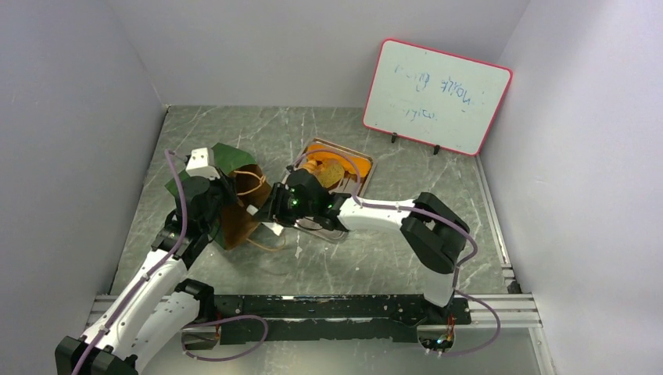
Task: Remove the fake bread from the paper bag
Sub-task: Take out the fake bread from the paper bag.
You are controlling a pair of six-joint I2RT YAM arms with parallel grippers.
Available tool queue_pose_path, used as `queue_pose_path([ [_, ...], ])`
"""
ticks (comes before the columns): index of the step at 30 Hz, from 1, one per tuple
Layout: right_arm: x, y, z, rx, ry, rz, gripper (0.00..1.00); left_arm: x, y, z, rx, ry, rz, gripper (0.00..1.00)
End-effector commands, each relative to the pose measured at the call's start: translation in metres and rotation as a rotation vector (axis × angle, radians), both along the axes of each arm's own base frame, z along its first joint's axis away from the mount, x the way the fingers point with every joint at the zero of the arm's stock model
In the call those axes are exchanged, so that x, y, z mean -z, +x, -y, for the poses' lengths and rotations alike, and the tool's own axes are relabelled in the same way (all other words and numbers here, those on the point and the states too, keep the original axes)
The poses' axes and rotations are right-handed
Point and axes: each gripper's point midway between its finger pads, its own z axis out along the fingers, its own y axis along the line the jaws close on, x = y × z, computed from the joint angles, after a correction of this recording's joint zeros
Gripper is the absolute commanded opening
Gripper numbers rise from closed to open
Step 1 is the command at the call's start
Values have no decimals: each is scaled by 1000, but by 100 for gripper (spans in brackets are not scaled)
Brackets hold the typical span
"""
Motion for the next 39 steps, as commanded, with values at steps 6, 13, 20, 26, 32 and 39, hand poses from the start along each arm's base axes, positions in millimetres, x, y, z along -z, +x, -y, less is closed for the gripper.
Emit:
queue_pose_path([
  [6, 0, 14, -16, 37, 21, 0, 38, -14, 3, 8, 36, -39, 51, 7],
  [13, 10, 22, -28, 46, 20, -7, 39, -10, 2, 11, 52, -43, 46, 7],
  [20, 23, 31, -36, 51, -11, -14, 39, -11, 1, 12, 64, -42, 53, 7],
  [26, 38, 37, -43, 55, -34, -26, 39, -11, 1, 14, 75, -49, 56, 7],
  [32, 45, 42, -50, 49, -40, -30, 39, -10, 1, 16, 85, -48, 52, 7],
  [39, 44, 52, -54, 51, -10, -32, 39, -10, 1, 16, 82, -46, 51, 7],
])
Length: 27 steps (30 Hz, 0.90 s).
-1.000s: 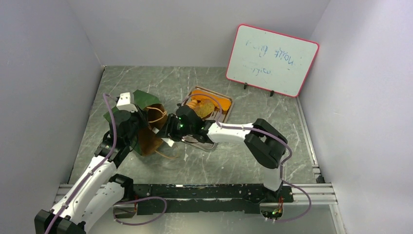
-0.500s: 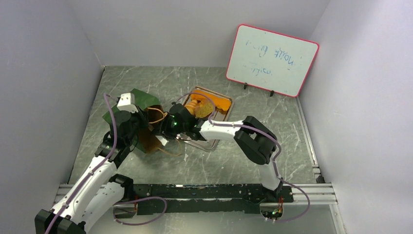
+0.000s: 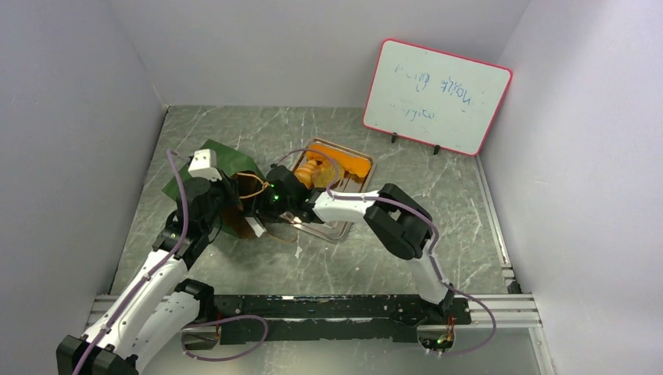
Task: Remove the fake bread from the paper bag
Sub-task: Take out the fake bread from the paper bag.
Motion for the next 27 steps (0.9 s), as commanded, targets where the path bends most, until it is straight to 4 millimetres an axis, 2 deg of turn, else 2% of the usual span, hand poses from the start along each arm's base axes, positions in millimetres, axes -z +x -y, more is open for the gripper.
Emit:
queue_pose_path([
  [1, -4, 16, -5, 20, 25, 10, 39, -16, 3, 7, 32, -37, 62, 7],
  [4, -3, 18, -5, 18, 32, -2, 35, -16, 5, 7, 32, -38, 59, 7],
  [11, 1, 19, 3, 25, 55, -42, 9, -17, 7, 5, 12, -42, 60, 7],
  [15, -4, 18, 10, 30, 73, -48, 0, -16, 10, 0, -27, -45, 52, 7],
  [23, -17, 9, 28, 27, 100, -52, 0, -18, 15, -12, -102, -26, 44, 7],
  [25, -29, 6, 33, 25, 118, -39, 0, -19, 16, -15, -120, -22, 45, 7],
  [27, -33, 1, 40, 24, 121, -34, 0, -18, 17, -18, -137, -16, 38, 7],
])
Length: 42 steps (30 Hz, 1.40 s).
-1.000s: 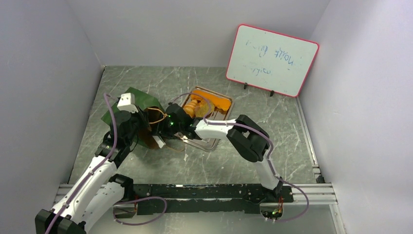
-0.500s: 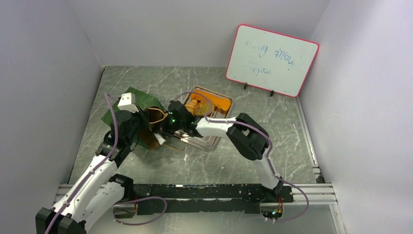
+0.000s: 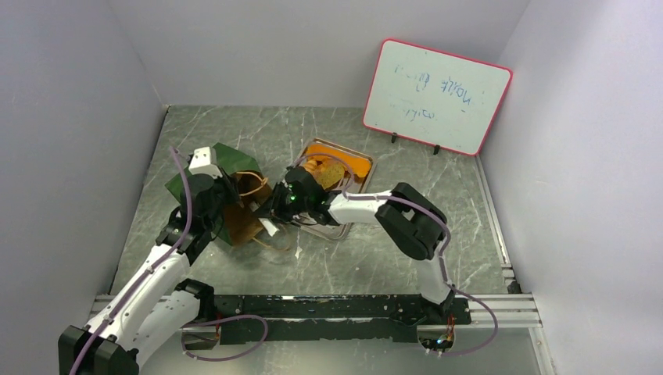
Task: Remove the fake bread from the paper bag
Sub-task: Take out the fake bread from the paper bag.
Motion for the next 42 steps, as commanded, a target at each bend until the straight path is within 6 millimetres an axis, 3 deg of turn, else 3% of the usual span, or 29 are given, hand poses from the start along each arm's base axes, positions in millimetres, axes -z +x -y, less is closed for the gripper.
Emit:
queue_pose_path([
  [1, -41, -1, 12, 17, 71, 45, 0, -25, 10, -13, -89, -8, 63, 7],
  [14, -81, -31, 55, -6, 78, 98, 0, -23, 24, -16, -140, -15, 60, 7],
  [15, -72, -36, 62, -11, 52, 87, 0, -25, 26, -16, -148, -18, 66, 7],
  [27, -54, -65, 124, -4, -136, 112, 0, -40, 57, -16, -213, -30, 90, 7],
  [42, -77, -74, 168, 105, -207, 124, 0, -25, 68, -26, -266, 15, 48, 7],
])
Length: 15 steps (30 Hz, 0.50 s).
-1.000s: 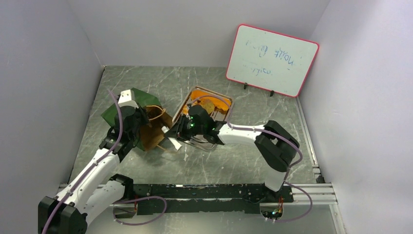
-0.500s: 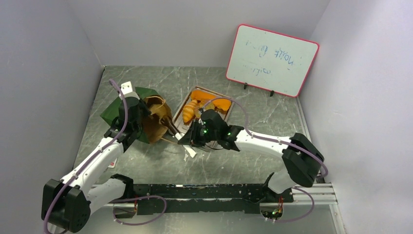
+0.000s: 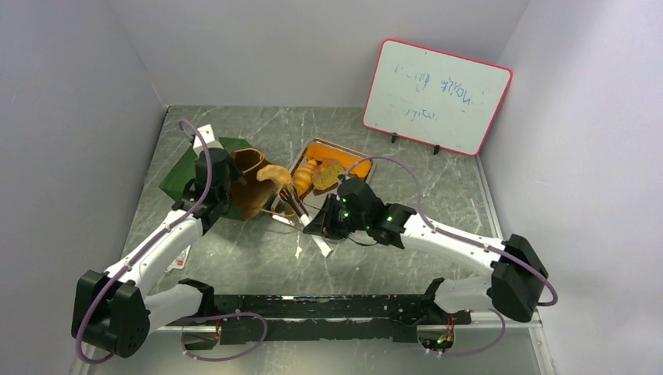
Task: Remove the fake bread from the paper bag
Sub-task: Take out the fake bread from the paper bag, then place the fake bread in the container.
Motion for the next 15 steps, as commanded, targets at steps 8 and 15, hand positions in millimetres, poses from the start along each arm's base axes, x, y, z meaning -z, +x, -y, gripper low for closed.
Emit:
queue_pose_path([
  [8, -19, -4, 37, 120, -29, 20, 0, -8, 10, -18, -67, 4, 40, 7],
  [15, -28, -4, 70, 289, -19, 13, 0, -6, 7, -19, -58, 1, 43, 7],
])
